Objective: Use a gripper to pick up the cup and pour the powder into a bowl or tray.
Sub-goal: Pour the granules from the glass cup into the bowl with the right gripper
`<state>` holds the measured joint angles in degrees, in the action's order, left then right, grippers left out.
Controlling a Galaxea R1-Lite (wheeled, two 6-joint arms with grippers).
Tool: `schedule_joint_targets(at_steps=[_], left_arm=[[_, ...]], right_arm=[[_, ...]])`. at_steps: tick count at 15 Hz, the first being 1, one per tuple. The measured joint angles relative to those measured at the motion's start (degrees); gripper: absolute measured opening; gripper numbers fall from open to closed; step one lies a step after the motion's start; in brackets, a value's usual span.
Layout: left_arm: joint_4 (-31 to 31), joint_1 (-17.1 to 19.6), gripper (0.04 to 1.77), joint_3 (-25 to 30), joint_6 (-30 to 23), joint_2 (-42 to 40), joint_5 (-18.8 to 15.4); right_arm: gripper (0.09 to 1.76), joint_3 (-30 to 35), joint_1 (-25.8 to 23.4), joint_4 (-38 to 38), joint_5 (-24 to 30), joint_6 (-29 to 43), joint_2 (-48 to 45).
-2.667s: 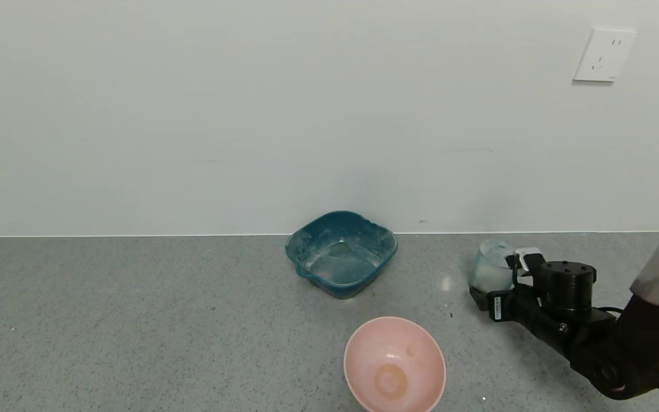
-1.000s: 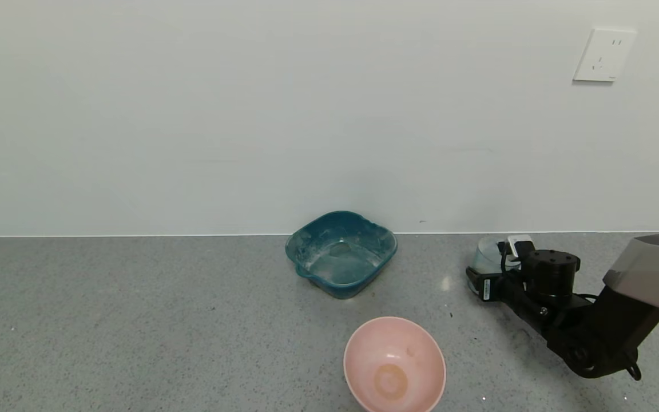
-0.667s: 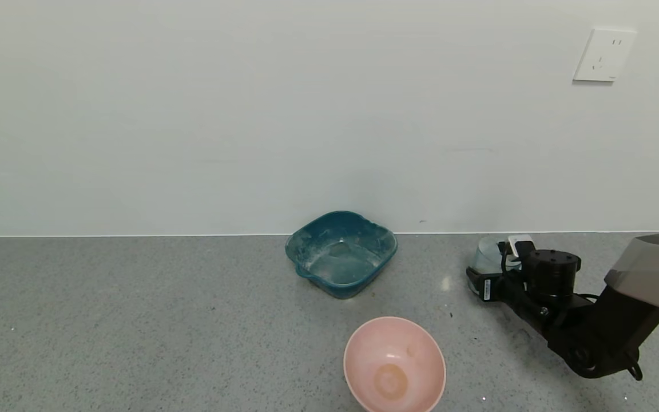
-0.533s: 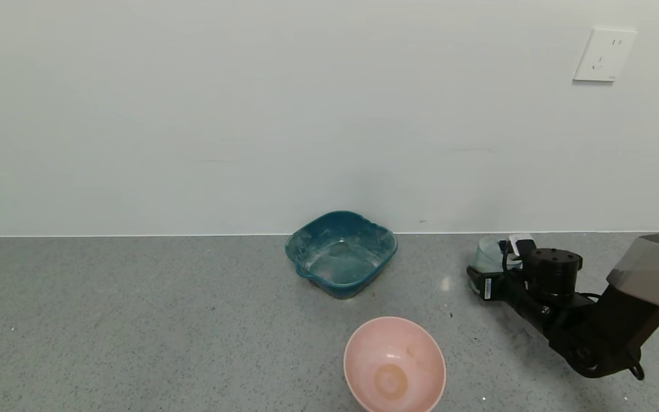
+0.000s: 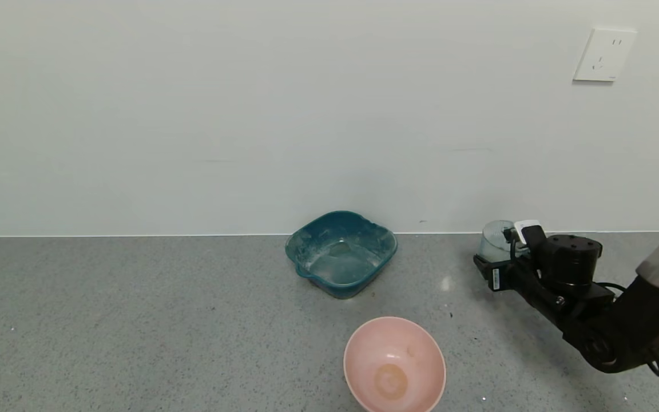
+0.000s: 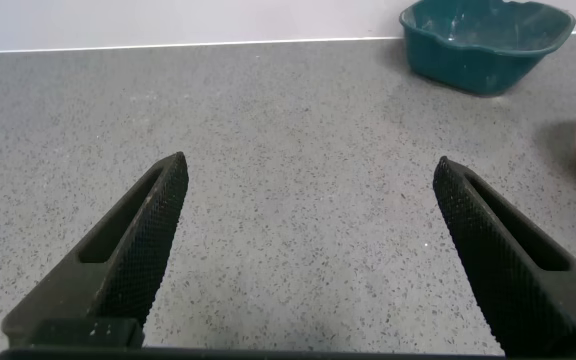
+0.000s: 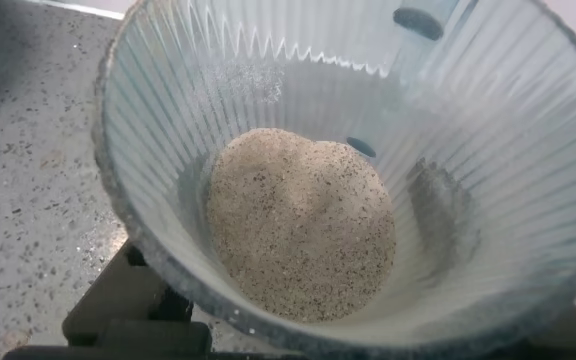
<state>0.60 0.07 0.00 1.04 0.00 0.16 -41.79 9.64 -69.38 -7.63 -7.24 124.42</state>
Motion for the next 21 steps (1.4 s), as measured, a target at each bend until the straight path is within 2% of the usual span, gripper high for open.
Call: schedule_joint_targets(at_steps=[4, 7, 14, 19, 21], left_arm=[[0.0, 0.0, 1.76, 0.0, 0.04, 0.0, 0.0], [-0.02, -0.02, 1.76, 0.0, 0.01, 0.0, 0.0], [0.0, 0.0, 1.76, 0.0, 0.01, 0.0, -0.02], [0.0, 0.02, 1.76, 0.0, 0.01, 0.0, 0.0], [0.0, 0.0, 1.76, 0.0, 0.09, 0.0, -0.02]], right_arm=[[1.35, 0.2, 1.93, 6.84, 0.52, -5.21, -6.8], [1.35, -0.44, 5.01, 16.3, 0.24, -9.59, -13.18], [1.35, -7.83, 8.02, 27.59, -2.15, -19.04, -17.51], [1.35, -9.5, 9.45, 29.72, -2.29, -27.98, -17.58], [1.35, -9.19, 11.33, 29.72, -6.06, -31.23, -17.44]])
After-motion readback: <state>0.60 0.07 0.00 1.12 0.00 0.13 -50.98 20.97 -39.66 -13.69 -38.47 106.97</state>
